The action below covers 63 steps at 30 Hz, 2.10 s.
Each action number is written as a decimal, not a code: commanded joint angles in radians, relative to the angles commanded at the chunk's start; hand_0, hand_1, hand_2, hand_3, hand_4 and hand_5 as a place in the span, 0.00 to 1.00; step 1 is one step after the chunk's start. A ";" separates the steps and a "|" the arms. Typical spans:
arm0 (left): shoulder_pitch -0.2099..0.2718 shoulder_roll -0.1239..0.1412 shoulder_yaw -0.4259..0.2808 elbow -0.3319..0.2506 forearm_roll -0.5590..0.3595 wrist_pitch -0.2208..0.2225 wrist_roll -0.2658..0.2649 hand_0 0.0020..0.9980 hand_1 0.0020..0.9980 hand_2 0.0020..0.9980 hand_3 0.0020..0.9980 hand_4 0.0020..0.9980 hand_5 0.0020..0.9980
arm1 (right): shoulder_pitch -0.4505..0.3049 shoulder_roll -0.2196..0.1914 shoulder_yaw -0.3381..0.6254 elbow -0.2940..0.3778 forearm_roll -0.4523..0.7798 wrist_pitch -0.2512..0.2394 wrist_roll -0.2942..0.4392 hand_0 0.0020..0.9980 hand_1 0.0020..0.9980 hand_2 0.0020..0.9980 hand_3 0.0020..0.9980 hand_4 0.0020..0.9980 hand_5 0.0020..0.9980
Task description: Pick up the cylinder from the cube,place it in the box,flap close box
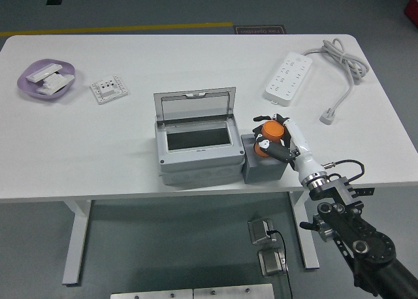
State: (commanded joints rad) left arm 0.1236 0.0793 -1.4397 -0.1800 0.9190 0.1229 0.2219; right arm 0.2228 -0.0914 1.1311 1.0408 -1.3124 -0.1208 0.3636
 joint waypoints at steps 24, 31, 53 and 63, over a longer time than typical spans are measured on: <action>-0.001 0.001 -0.003 0.000 0.003 0.000 0.001 0.82 0.81 0.78 0.84 0.73 0.48 | 0.002 -0.002 0.005 -0.017 -0.022 0.044 -0.004 0.50 0.51 0.54 0.54 0.15 0.00; 0.000 0.000 -0.003 0.000 0.004 0.001 0.001 0.82 0.81 0.78 0.84 0.73 0.48 | 0.004 -0.003 0.011 -0.024 -0.059 0.074 -0.016 0.51 0.55 0.58 0.64 0.24 0.00; -0.002 0.000 -0.006 0.000 0.005 0.002 0.003 0.82 0.81 0.78 0.84 0.73 0.48 | 0.000 -0.006 0.006 -0.022 -0.087 0.072 -0.027 0.77 0.87 0.85 0.95 0.93 0.28; -0.008 0.003 -0.011 0.000 0.011 0.001 0.000 0.82 0.81 0.78 0.84 0.73 0.48 | 0.004 -0.005 0.007 -0.020 -0.090 0.069 -0.029 0.77 0.86 0.84 0.95 0.93 0.28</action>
State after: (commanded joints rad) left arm 0.1153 0.0825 -1.4510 -0.1800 0.9296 0.1239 0.2220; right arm 0.2268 -0.0962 1.1379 1.0205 -1.4022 -0.0521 0.3344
